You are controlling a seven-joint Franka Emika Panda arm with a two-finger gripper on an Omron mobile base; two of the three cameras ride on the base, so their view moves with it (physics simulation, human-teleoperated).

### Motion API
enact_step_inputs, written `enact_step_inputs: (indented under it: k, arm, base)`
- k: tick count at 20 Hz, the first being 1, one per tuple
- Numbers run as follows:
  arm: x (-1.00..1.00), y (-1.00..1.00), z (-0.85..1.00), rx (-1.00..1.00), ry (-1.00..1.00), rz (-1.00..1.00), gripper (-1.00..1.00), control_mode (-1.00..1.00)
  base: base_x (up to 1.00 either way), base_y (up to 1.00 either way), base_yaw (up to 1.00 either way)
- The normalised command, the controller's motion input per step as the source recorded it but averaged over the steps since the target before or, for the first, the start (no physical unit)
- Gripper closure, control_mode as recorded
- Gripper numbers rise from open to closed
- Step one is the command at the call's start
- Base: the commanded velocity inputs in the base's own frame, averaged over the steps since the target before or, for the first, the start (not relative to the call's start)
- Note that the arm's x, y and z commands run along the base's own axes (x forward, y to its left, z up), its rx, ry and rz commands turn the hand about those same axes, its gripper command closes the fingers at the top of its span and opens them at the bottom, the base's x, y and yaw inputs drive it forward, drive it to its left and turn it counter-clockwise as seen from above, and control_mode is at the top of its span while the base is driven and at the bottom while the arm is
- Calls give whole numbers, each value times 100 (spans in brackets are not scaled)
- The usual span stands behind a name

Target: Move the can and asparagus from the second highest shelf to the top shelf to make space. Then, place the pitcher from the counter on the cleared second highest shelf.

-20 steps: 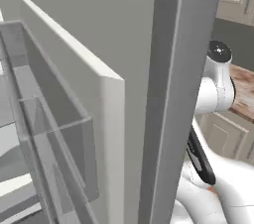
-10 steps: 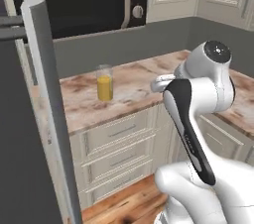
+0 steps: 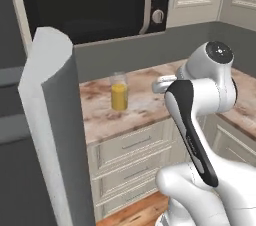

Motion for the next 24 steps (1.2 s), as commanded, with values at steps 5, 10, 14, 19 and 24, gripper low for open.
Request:
enact_step_inputs:
  k: [5, 10, 14, 19, 24]
  arm:
    - [0, 0, 0, 0, 0, 0, -100, 100]
    - [0, 0, 0, 0, 0, 0, -100, 100]
    - [0, 0, 0, 0, 0, 0, -100, 100]
    - [0, 0, 0, 0, 0, 0, -100, 100]
    - [0, 0, 0, 0, 0, 0, -100, 100]
  base:
    - [58, -5, 24]
    - [44, -23, 32]
    - [28, -36, 34]
    - [20, -45, 32]
    - [22, -43, 22]
